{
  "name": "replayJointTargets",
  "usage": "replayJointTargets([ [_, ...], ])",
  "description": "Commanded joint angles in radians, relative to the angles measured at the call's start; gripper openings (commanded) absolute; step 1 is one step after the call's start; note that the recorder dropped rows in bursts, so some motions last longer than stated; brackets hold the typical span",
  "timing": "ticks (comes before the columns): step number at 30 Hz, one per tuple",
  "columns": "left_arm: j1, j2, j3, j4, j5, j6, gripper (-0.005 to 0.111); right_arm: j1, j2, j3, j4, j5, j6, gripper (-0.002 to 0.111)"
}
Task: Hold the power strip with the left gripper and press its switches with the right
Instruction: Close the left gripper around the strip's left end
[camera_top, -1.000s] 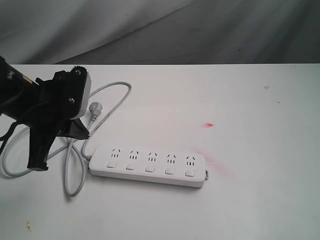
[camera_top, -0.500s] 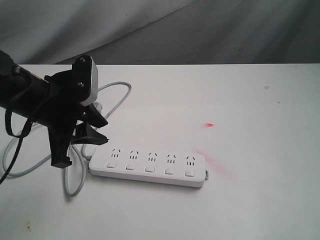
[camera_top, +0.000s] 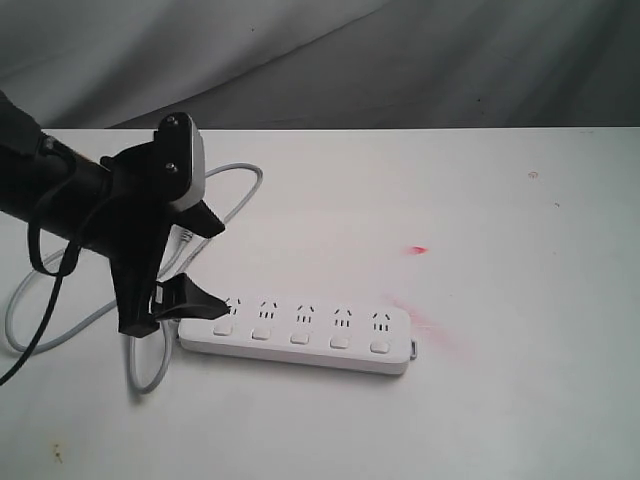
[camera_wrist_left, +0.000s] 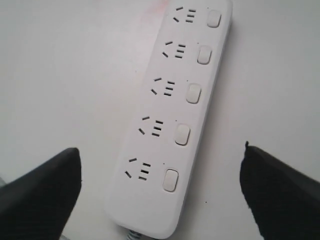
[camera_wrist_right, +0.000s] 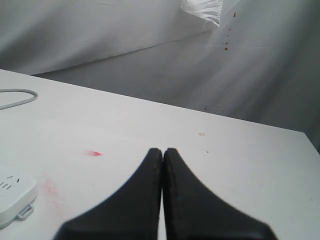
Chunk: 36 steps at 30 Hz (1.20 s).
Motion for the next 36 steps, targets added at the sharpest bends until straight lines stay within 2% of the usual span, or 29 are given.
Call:
replayJointTargets([
  [1,-0.003,0.051,-0.003,-0.022,0.022,0.072,0.081,-0.004,-0.005,0.003,-0.011,-0.002,0.001,0.000],
  [8,-0.003,0.094,-0.003,-0.040,0.014,0.217,0.082,-0.004,-0.005,0.003,-0.011,-0.002,0.001,0.000],
  [16,0.009,0.151,-0.003,-0.041,-0.059,0.241,0.094,-0.004,-0.005,0.003,-0.011,-0.002,0.001,0.000],
  [25,0.015,0.220,-0.003,-0.041,-0.115,0.240,0.096,-0.004,-0.005,0.003,-0.011,-0.002,0.001,0.000],
  [36,0.091,0.237,-0.003,-0.061,-0.104,0.231,0.096,-0.004,-0.005,0.003,-0.011,-0.002,0.001,0.000],
])
